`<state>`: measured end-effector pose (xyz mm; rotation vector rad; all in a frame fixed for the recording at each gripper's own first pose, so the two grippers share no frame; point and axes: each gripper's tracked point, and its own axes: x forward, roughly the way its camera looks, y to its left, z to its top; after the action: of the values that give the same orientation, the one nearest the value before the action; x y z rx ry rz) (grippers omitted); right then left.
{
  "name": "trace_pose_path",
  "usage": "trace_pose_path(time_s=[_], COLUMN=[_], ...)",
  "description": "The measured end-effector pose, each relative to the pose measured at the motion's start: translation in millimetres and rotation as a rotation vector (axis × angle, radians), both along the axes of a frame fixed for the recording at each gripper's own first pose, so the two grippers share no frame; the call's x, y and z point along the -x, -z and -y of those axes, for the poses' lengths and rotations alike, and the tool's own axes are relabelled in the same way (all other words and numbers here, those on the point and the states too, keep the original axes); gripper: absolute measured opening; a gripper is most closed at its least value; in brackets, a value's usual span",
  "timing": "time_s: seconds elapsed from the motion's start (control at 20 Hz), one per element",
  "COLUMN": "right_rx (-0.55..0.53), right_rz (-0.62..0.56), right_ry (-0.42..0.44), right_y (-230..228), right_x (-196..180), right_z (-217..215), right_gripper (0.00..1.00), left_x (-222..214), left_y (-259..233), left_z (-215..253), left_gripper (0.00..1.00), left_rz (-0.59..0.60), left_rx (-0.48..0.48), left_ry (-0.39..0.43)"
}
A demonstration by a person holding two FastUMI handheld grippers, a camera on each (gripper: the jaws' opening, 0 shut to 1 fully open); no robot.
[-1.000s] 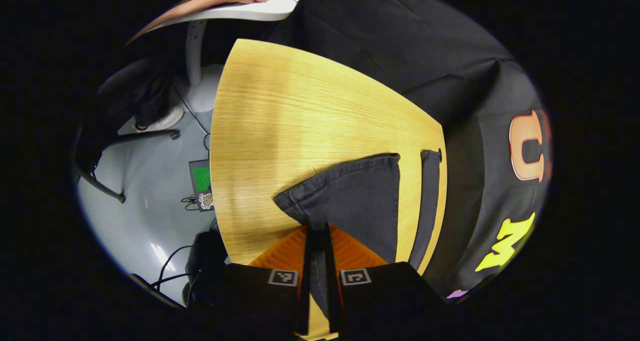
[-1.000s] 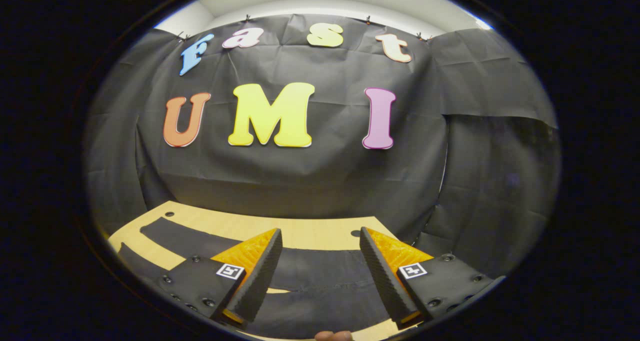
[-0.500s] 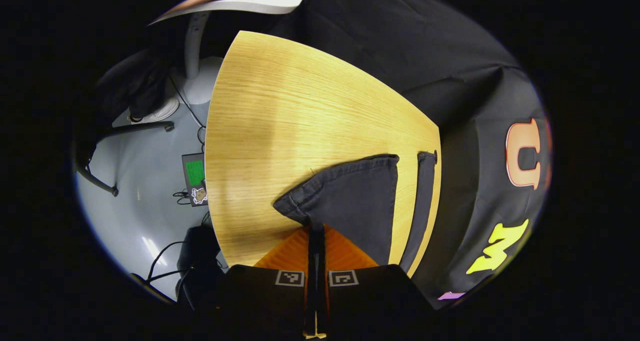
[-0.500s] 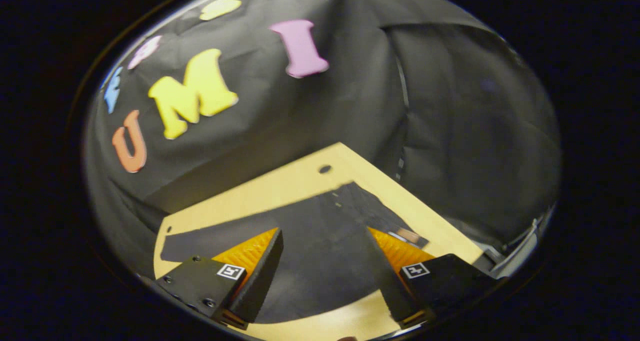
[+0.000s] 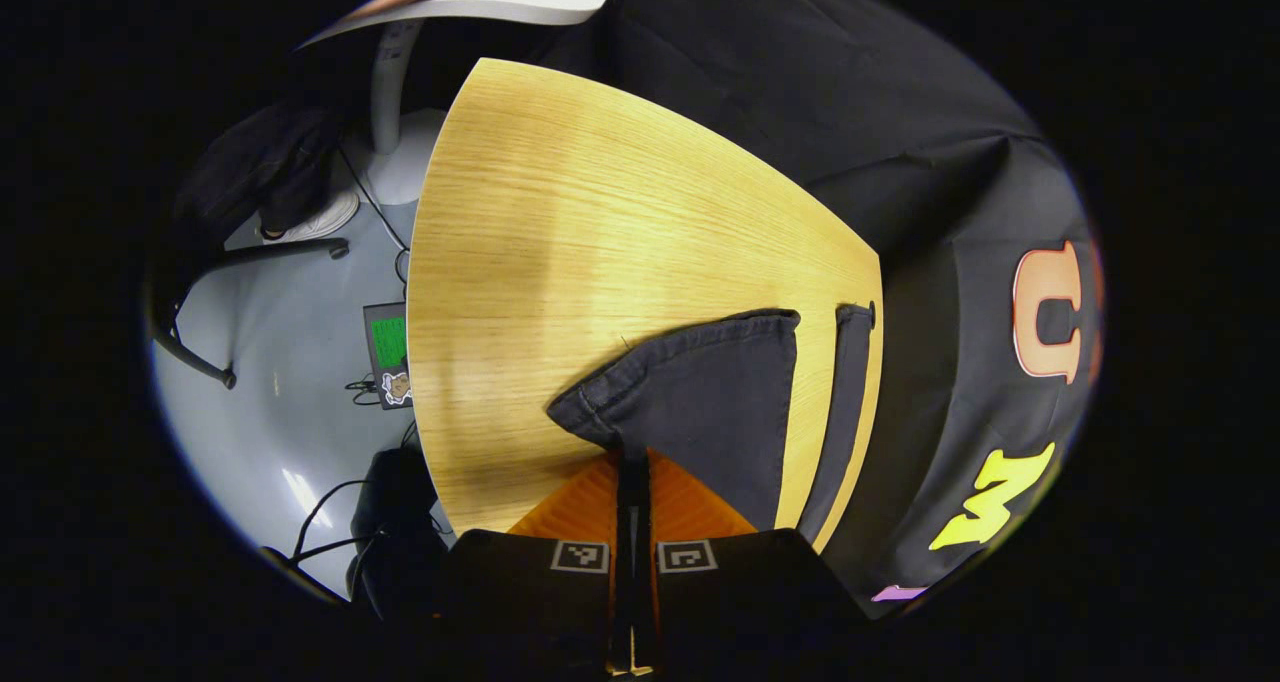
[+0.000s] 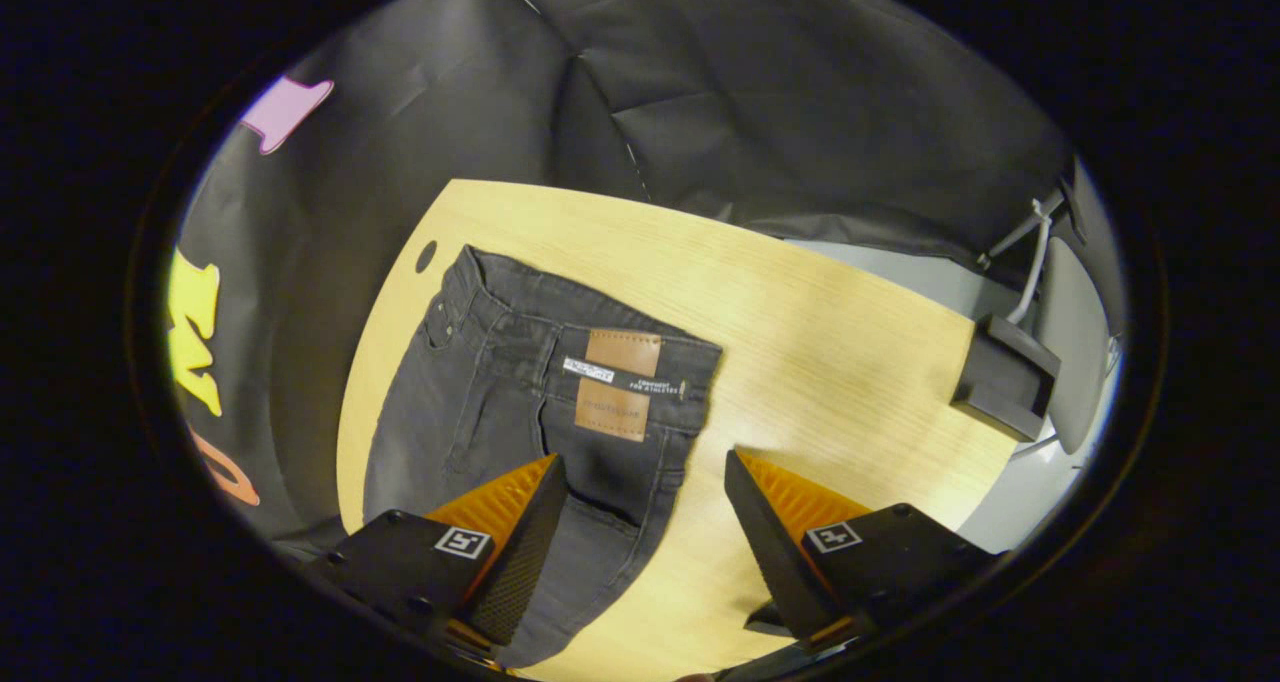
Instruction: Grasp the waist and the cuffs of the jeans and fold them to make the two legs overlap; first hold the waist and fold one-third of the jeans toward the cuffs, then hold the cuffs and fold the remaining one-third in the same direction to finish folding.
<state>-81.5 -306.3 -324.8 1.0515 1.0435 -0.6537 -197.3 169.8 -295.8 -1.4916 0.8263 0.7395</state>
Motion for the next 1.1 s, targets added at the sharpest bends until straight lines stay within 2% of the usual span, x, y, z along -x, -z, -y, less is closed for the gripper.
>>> trace_pose_path(time_s=[0.05,0.1,0.25,0.35,0.4,0.55,0.6,0.65,0.9,0.95,1.0,1.1], right_rx=[0.001,0.005,-0.004,0.032,0.051,0.019,0.013,0.003,-0.001,-0.011,-0.025,-0.059], right_rz=[-0.004,0.001,0.022,-0.025,-0.040,-0.017,-0.007,0.005,0.117,0.148,0.181,0.247], right_ry=[-0.002,0.002,-0.001,-0.020,-0.015,0.039,0.054,0.066,0.070,0.077,0.087,0.113], right_y=[3,2,7,15,17,13,15,15,-3,-13,-24,-47], right_x=[-2,-6,-14,-5,-1,5,5,4,1,0,-4,-16], right_z=[1,3,-2,4,10,15,16,15,18,18,18,17], right_gripper=[0.92,0.98,0.97,0.85,0.61,0.17,0.17,0.03,0.05,0.02,0.09,0.05], left_x=[0,1,1,-1,-3,-7,-8,-9,-28,-34,-41,-59], left_y=[0,0,1,1,1,2,1,1,-19,-27,-37,-58], left_z=[0,0,0,0,0,0,-1,-2,-8,-10,-13,-17], left_gripper=[0.04,0.04,0.04,0.04,0.04,0.04,0.04,0.04,0.03,0.03,0.03,0.03], left_rz=[0.000,-0.004,-0.018,-0.019,-0.016,-0.007,-0.008,-0.011,0.047,0.067,0.084,0.135], left_rx=[0.004,0.004,-0.001,0.003,0.012,0.044,0.047,0.048,0.083,0.083,0.080,0.091], left_ry=[-0.004,-0.002,0.005,0.003,-0.003,-0.027,-0.032,-0.032,-0.077,-0.077,-0.076,-0.096])
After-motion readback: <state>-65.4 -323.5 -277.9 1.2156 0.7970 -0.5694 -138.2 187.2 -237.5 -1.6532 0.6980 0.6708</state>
